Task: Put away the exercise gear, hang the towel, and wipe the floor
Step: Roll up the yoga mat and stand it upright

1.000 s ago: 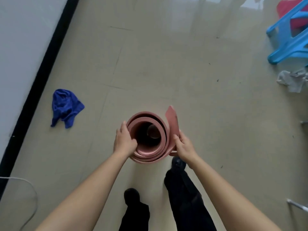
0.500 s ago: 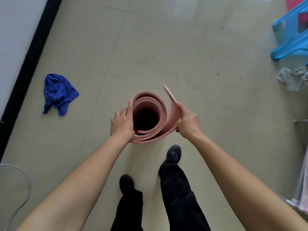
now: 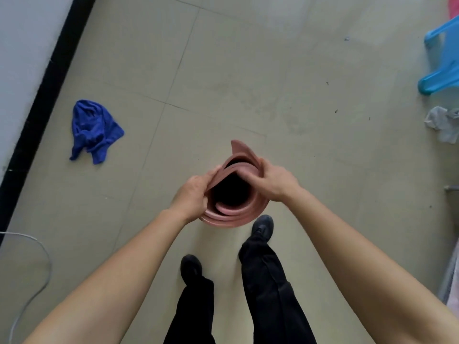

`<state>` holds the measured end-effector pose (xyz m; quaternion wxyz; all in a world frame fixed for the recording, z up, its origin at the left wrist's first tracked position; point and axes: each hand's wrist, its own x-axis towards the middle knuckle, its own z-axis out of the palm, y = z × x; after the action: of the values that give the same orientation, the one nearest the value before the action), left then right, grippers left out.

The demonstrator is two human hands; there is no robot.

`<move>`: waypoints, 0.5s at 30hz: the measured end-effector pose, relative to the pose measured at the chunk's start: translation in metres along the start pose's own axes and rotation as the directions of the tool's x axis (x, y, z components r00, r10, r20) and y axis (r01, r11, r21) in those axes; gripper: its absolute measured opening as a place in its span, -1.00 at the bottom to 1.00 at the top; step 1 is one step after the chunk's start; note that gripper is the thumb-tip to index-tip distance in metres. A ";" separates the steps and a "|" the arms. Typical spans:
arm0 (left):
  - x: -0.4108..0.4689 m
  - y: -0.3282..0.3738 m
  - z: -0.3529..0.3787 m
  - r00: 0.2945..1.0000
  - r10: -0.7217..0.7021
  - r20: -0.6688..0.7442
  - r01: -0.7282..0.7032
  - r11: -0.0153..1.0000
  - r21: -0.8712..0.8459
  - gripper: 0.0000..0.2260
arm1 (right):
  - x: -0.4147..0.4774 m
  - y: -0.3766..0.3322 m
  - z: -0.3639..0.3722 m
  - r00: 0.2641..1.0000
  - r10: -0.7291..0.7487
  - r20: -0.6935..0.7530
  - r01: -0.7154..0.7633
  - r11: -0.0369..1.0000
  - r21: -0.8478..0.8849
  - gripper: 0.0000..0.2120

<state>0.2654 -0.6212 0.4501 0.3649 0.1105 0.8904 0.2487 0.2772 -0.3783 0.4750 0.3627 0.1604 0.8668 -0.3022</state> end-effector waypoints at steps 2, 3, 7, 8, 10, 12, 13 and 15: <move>-0.008 0.004 0.005 0.998 -0.032 -0.051 0.034 0.999 0.027 -0.22 | -0.003 -0.007 0.014 0.999 -0.011 0.046 0.016 0.994 -0.105 -0.31; -0.013 0.005 0.006 0.994 -0.068 -0.086 0.073 0.996 0.052 -0.24 | -0.005 -0.007 0.018 0.998 -0.017 0.061 0.026 0.989 -0.146 -0.33; -0.029 0.013 -0.004 0.981 -0.120 -0.151 0.138 0.984 0.113 -0.26 | -0.020 -0.003 0.008 0.995 -0.047 0.089 0.061 0.984 -0.166 -0.31; -0.032 0.022 -0.010 0.979 -0.111 -0.169 0.130 0.986 0.107 -0.23 | -0.026 -0.003 -0.001 0.995 -0.063 0.076 0.075 0.984 -0.164 -0.30; -0.034 0.048 -0.031 0.978 -0.081 -0.191 0.104 0.988 0.112 -0.15 | -0.040 -0.007 -0.025 0.994 -0.096 0.056 0.104 0.981 -0.163 -0.29; -0.036 0.082 -0.062 0.988 -0.048 -0.147 0.072 0.984 0.160 -0.07 | -0.059 -0.014 -0.060 0.992 -0.124 0.036 0.128 0.980 -0.150 -0.30; -0.037 0.100 -0.082 0.994 -0.028 -0.107 0.049 0.980 0.193 -0.06 | -0.070 -0.019 -0.082 0.990 -0.141 0.024 0.143 0.979 -0.144 -0.31; -0.037 0.136 -0.120 1.000 0.005 -0.023 0.001 0.964 0.267 -0.12 | -0.089 -0.034 -0.130 0.982 -0.190 0.000 0.188 0.970 -0.156 -0.34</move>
<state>0.2085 -0.5627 0.6165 0.3358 0.1567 0.9199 0.1282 0.2520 -0.3260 0.6251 0.3373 0.0505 0.9017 -0.2659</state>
